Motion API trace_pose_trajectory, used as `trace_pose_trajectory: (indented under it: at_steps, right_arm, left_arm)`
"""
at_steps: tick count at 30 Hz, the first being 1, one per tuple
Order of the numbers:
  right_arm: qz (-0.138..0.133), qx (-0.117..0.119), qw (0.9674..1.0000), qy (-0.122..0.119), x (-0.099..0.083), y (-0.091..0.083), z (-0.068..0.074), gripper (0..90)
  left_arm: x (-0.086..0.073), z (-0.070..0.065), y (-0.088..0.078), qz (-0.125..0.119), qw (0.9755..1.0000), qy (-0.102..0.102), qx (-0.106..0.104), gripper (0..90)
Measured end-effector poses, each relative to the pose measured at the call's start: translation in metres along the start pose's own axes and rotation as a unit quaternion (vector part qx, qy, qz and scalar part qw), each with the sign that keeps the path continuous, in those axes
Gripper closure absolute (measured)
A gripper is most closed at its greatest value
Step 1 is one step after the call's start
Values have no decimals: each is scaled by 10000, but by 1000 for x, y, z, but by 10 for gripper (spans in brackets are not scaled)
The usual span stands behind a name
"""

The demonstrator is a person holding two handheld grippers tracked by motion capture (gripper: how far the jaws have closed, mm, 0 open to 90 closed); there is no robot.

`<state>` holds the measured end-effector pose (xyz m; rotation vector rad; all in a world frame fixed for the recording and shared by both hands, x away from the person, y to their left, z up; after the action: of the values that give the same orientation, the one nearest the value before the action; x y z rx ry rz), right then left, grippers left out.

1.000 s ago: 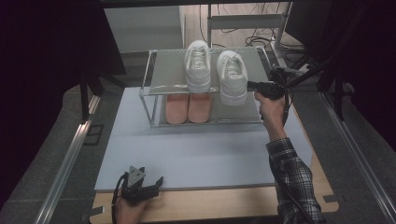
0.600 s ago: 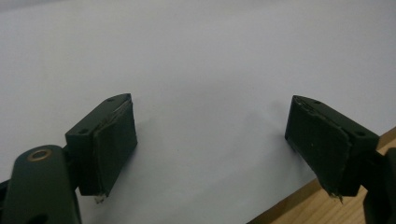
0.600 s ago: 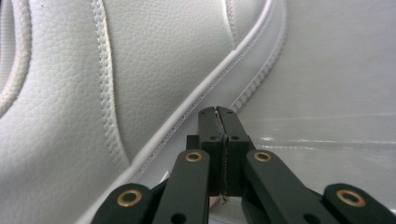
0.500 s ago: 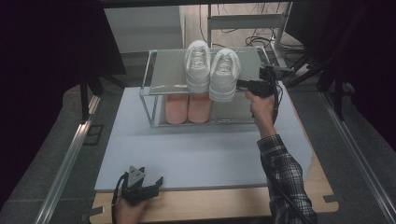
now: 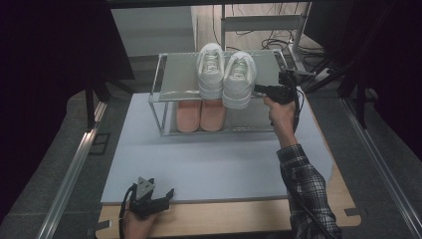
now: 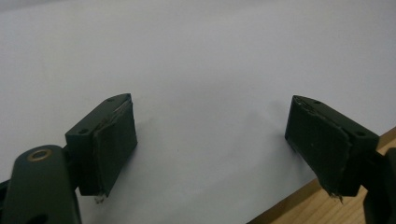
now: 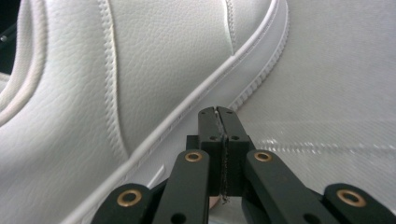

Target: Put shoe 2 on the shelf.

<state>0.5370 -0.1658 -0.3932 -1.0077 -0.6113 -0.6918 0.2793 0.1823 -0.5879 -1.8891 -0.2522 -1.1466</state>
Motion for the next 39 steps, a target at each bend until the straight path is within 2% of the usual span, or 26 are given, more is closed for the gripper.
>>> trace_pose_trajectory:
  at_steps: [12,18,21,24,29,33,39]
  right_arm:
    - [92,-329,9993,-120,7,18,5,900]
    - [124,-265,9995,-105,7,18,3,900]
    - [88,-95,9998,-131,5,11,6,900]
    - [76,-6,9995,-294,-3,-1,10,900]
    - [53,334,9989,-322,-13,-24,16,900]
    - [82,549,9976,-424,-25,-43,23,900]
    - [102,957,9936,-586,-49,-69,41,900]
  left_arm:
    - [0,0,0,-5,10000,0,0,161]
    - [0,0,0,-8,10000,-4,-6,160]
    - [0,0,0,-6,10000,-2,-1,160]
    - [0,0,0,-4,10000,0,0,160]
    - [0,0,0,4,10000,0,1,160]
    - [0,0,0,-4,10000,2,-2,160]
    - [0,0,0,-14,10000,13,3,160]
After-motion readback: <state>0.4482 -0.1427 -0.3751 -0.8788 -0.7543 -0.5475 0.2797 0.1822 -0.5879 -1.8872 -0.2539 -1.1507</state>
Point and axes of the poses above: each handheld gripper's, and its own axes: y roughly forward along the jaws, x roughly out of its top, z roughly to its left, the point moved 8 cm from there along y, roughly forward along the jaws, and after that the axes turned 15 degrees about -x, right-handed, at the moved point
